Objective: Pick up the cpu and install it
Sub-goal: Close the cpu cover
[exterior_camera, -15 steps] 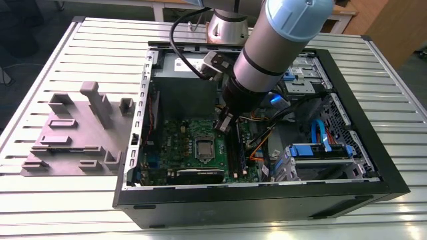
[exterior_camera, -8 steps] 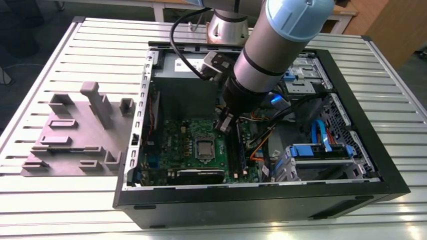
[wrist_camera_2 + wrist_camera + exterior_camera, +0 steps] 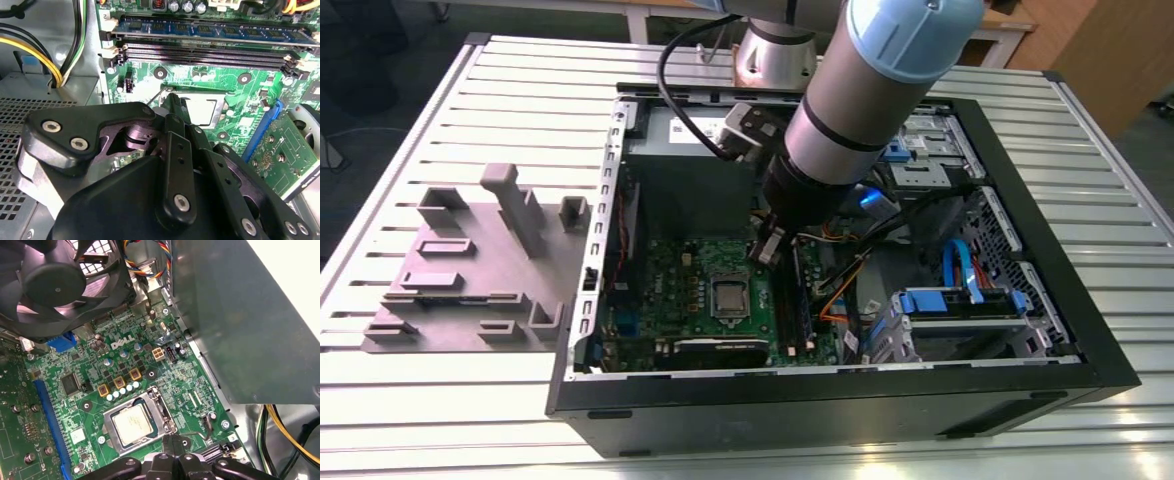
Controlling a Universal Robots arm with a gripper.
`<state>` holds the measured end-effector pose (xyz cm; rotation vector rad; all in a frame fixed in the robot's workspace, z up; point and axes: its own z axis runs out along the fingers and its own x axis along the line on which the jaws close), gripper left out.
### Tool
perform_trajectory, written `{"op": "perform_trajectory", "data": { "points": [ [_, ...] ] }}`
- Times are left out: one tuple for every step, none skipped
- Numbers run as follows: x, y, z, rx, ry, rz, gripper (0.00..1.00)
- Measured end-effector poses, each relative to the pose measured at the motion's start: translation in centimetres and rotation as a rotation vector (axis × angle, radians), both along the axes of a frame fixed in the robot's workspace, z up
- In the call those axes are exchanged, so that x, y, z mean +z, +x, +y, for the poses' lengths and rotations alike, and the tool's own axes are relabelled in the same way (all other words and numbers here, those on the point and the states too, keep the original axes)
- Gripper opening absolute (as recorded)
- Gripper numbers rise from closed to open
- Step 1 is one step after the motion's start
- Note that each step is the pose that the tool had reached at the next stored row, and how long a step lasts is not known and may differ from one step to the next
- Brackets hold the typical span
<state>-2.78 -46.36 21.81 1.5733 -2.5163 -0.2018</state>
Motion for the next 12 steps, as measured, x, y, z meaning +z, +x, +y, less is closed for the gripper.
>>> {"op": "perform_trajectory", "data": {
  "points": [
    [0.01,-0.08,0.0,0.001,-0.0002,-0.0064,0.1],
    [0.0,-0.09,0.0,0.001,-0.0001,-0.0103,0.1],
    [0.0,-0.09,0.0,0.001,-0.0001,-0.0105,0.1],
    [0.0,-0.09,0.0,0.001,0.0002,-0.0106,0.1],
    [-0.01,-0.09,0.0,0.001,0.0003,-0.0106,0.1],
    [-0.01,-0.09,0.0,0.001,0.0004,-0.0107,0.1],
    [-0.01,-0.09,0.0,0.001,0.0003,-0.0107,0.1],
    [-0.01,-0.09,0.0,0.001,0.0004,-0.0106,0.1],
    [-0.01,-0.15,0.0,0.001,0.0004,-0.0109,0.1],
    [0.0,-0.24,0.0,0.001,0.0003,-0.0112,0.1],
    [0.0,-0.43,-0.01,0.001,0.0004,-0.0122,0.1],
    [0.0,-0.57,-0.02,0.001,0.0004,-0.0129,0.1]
  ]
}}
